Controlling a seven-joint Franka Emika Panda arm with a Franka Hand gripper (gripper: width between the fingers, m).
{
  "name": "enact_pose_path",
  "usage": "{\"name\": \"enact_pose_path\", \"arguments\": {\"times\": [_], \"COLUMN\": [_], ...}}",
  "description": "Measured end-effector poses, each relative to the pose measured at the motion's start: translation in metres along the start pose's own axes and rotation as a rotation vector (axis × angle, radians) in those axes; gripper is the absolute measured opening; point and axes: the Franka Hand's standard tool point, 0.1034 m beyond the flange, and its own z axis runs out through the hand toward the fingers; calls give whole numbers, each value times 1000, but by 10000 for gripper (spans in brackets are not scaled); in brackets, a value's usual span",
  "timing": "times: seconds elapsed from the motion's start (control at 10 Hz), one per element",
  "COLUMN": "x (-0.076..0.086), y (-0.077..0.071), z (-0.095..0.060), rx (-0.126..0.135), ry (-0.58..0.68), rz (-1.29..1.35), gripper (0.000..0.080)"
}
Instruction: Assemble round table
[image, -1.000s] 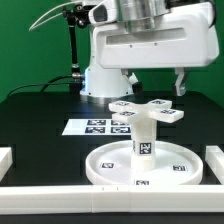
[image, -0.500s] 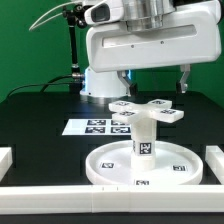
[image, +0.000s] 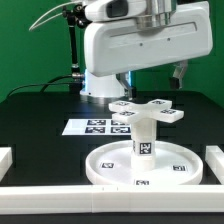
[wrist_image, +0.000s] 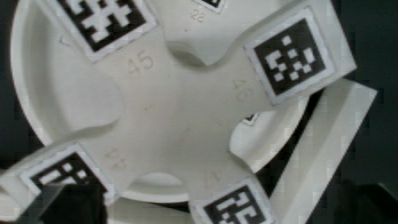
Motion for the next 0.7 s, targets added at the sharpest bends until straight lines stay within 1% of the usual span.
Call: {"name": "enact_pose_path", "arguments": {"times": [0.4,0.5,0.7], "x": [-2,-1,-2], "y": [4,7,6], "z": [0,1,2], "rx": [-1,-14,-29], "ry": [-2,3,-15], "rz": [-233,-388,-603], "gripper": [649,649,649]}}
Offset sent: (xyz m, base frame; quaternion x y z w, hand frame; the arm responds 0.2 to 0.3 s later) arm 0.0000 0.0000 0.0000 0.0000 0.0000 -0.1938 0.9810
